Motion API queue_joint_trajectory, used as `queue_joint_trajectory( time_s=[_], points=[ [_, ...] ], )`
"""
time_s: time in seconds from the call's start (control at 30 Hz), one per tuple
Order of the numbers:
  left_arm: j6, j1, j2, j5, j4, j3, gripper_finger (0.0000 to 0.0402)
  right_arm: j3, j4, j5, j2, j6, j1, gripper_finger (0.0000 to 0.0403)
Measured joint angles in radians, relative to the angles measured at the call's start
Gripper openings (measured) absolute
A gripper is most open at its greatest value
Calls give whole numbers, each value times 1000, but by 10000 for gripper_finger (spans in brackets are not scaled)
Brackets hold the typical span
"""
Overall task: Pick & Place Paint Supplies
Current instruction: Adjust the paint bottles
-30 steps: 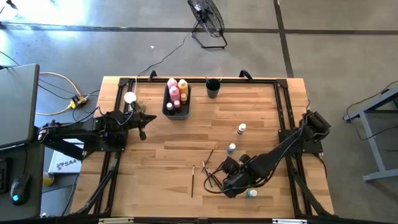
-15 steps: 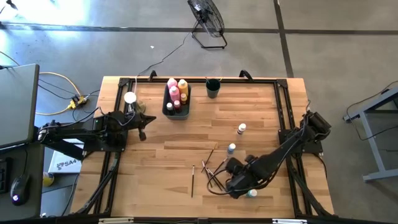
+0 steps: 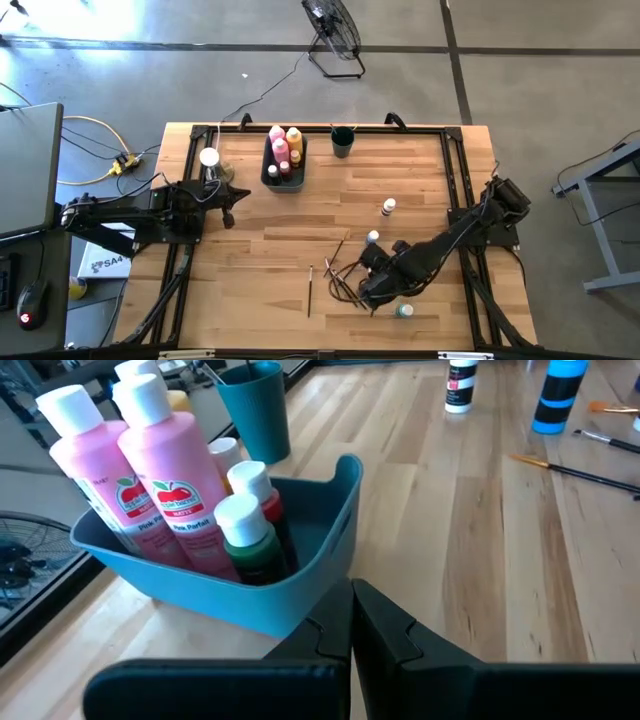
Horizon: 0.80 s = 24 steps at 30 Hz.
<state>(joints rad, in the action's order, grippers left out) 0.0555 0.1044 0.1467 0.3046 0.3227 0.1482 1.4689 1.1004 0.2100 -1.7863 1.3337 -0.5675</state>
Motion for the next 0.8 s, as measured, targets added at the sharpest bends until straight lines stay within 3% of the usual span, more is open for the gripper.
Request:
queue_joint_trajectory(
  time_s=[0.43,0.57,0.8],
  points=[
    [-5,0,0,2,-2,0,0,-1,26,-96,0,55,52,183],
    [-5,0,0,2,-2,0,0,-7,26,-77,0,50,53,201],
    [-5,0,0,3,-2,0,0,-62,20,-79,0,41,53,200]
  ],
)
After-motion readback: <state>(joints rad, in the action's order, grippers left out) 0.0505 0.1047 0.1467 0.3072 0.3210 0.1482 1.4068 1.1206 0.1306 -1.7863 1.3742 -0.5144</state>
